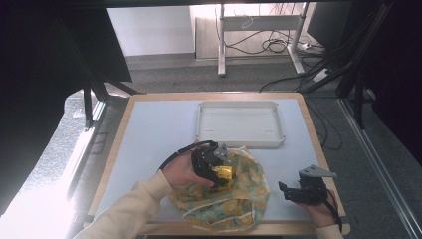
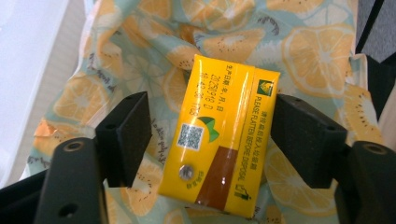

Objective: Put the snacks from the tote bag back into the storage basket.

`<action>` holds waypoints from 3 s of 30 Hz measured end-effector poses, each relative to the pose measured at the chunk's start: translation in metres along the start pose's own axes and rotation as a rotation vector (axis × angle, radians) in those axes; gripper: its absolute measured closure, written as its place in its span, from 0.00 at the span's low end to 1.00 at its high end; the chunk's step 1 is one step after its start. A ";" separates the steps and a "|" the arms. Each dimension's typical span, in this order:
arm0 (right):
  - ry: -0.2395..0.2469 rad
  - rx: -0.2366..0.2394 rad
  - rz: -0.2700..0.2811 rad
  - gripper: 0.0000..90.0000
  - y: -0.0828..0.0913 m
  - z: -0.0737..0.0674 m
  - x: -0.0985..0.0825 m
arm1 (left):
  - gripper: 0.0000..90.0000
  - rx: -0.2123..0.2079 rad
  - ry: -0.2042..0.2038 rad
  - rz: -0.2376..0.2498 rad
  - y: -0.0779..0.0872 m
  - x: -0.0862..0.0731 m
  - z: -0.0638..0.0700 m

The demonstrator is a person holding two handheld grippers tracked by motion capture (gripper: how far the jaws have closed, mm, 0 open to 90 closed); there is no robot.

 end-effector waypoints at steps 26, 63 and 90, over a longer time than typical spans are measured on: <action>-0.006 -0.002 0.006 0.17 0.001 0.002 0.000 | 0.58 -0.051 -0.082 -0.048 -0.008 0.000 0.001; -0.012 0.004 0.009 0.17 0.001 0.002 0.001 | 0.58 -0.030 -0.057 -0.020 0.031 0.020 -0.014; -0.013 0.004 0.012 0.17 0.002 0.003 0.001 | 0.58 -0.010 -0.052 0.012 0.053 0.035 -0.028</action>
Point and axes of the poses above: each handheld gripper's, and its own axes: y roughly backward along the jaws, x roughly out of its top, z roughly to its right, the point moved 6 cm from there along -y, roughly forward along the jaws, and after that the axes turned 3 degrees about x, right-handed, at the moved point
